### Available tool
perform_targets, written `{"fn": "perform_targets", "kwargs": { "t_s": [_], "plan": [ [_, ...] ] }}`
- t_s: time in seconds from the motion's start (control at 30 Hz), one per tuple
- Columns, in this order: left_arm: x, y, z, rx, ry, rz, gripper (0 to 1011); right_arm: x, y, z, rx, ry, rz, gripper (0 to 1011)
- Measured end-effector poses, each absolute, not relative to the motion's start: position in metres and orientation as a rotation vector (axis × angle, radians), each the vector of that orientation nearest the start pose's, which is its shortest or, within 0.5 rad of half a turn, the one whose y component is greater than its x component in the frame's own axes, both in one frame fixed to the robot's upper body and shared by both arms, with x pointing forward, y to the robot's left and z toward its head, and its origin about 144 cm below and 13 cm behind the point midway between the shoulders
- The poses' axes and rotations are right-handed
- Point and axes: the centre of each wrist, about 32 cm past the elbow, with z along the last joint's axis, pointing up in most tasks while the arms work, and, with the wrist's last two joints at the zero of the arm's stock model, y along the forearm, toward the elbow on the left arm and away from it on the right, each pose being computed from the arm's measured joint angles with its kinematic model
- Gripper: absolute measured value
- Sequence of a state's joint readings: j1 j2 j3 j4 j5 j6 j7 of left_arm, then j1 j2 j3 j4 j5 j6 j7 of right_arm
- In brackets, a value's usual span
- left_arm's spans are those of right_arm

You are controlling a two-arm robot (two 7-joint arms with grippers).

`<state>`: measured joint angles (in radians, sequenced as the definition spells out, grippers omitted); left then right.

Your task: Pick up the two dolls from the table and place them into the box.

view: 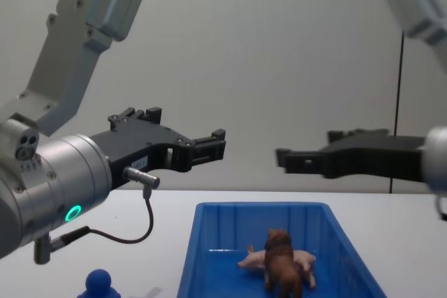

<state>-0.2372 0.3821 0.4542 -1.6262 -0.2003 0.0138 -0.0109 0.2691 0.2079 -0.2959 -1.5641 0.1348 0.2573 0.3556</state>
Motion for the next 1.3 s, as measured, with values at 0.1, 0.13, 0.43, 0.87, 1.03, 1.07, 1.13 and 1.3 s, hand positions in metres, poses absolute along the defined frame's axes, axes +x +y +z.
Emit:
{"fn": "perform_targets", "kwargs": {
  "t_s": [0.1, 0.13, 0.43, 0.87, 1.03, 1.07, 1.13, 1.3],
  "plan": [
    [0.492, 0.198, 1.204, 0.061, -0.268, 1.124, 1002, 0.511, -0.209, 1.218, -0.139, -0.057, -0.949, 1001],
    [0.492, 0.198, 1.204, 0.061, -0.268, 1.124, 1002, 0.509, -0.212, 1.217, -0.137, -0.059, -0.950, 1001],
    [0.492, 0.198, 1.204, 0.061, -0.268, 1.124, 1002, 0.487, -0.250, 1.212, -0.130, -0.070, -0.953, 1001],
    [0.492, 0.199, 1.204, 0.067, -0.269, 1.125, 1002, 0.472, -0.270, 1.212, -0.128, -0.080, -0.949, 1001],
    [0.489, 0.204, 1.206, 0.090, -0.278, 1.135, 1002, 0.469, -0.274, 1.212, -0.129, -0.081, -0.948, 1001],
    [0.489, 0.205, 1.206, 0.095, -0.279, 1.138, 1002, 0.469, -0.274, 1.212, -0.129, -0.081, -0.948, 1001],
    [0.487, 0.208, 1.206, 0.110, -0.281, 1.146, 1002, 0.468, -0.275, 1.212, -0.129, -0.082, -0.947, 1001],
    [0.482, 0.215, 1.206, 0.148, -0.275, 1.169, 1002, 0.467, -0.277, 1.212, -0.130, -0.084, -0.946, 1001]
  ]
}}
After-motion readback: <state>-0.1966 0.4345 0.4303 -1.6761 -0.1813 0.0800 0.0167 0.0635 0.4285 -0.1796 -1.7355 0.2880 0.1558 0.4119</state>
